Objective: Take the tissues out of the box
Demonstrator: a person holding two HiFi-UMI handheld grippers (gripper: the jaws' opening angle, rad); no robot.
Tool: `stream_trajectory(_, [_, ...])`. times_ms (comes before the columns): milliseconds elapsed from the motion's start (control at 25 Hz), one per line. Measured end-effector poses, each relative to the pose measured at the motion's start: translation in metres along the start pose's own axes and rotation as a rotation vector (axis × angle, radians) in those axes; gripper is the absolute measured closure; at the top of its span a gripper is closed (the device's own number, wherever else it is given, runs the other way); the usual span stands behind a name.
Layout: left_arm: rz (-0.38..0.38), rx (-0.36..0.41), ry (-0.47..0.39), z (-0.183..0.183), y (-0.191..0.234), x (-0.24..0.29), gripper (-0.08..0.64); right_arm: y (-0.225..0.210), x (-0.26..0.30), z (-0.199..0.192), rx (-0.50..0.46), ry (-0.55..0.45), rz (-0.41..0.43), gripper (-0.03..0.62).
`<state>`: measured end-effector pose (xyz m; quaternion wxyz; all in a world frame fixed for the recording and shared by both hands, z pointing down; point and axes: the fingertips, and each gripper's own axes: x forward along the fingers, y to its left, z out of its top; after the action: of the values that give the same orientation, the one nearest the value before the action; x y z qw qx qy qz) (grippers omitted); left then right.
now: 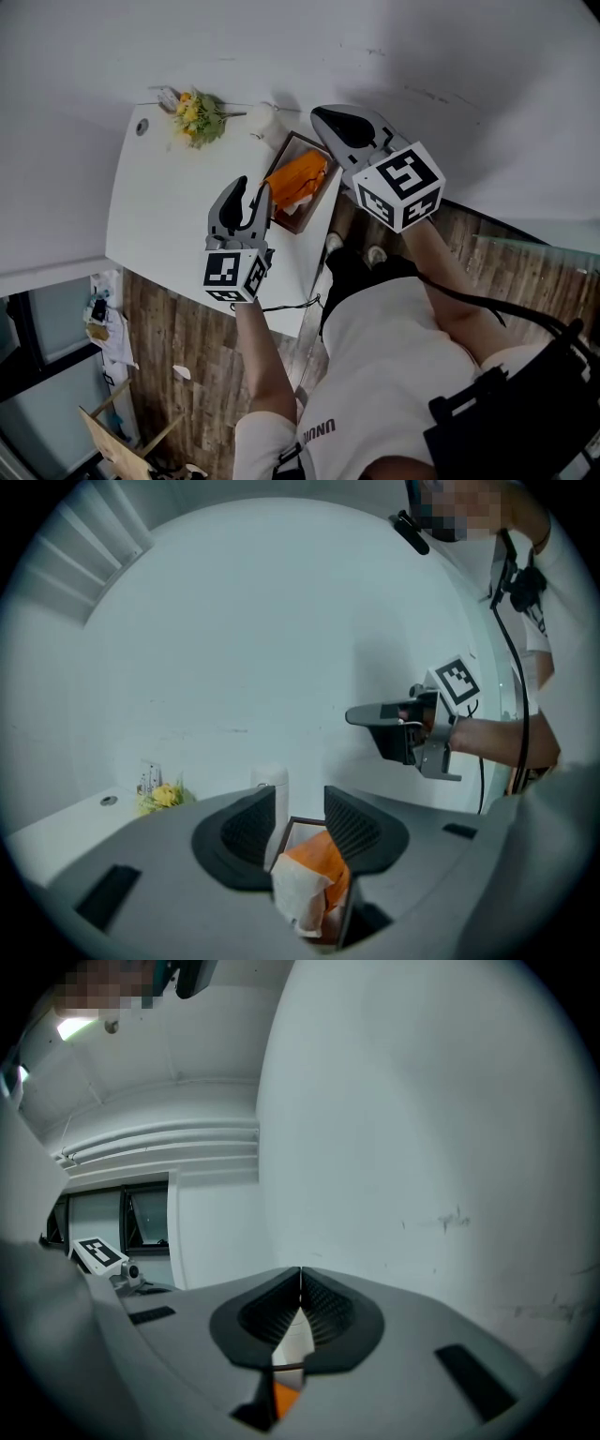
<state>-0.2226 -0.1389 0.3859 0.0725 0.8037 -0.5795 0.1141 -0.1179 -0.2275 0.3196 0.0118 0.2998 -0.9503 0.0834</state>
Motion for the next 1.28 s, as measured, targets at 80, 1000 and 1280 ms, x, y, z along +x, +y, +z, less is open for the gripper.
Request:
stream_trajectory(80, [-0.013,-0.005,0.011,-0.004,0.000,0.002,0.387,-0.001,0.002,-0.001,0.000,0.003,-0.004,0.572])
stream_trajectory(1000, [-0.167,-0.034,0.159,-0.042,-0.008,0.019,0.282,-0.008,0.008,-0.009,0.026,0.020,-0.051,0.572])
stream_trajectory(1280, [-0.201,-0.036,0.192,-0.048,-0.011,0.023,0.278,-0.013,0.009,-0.012,0.036,0.026,-0.062,0.572])
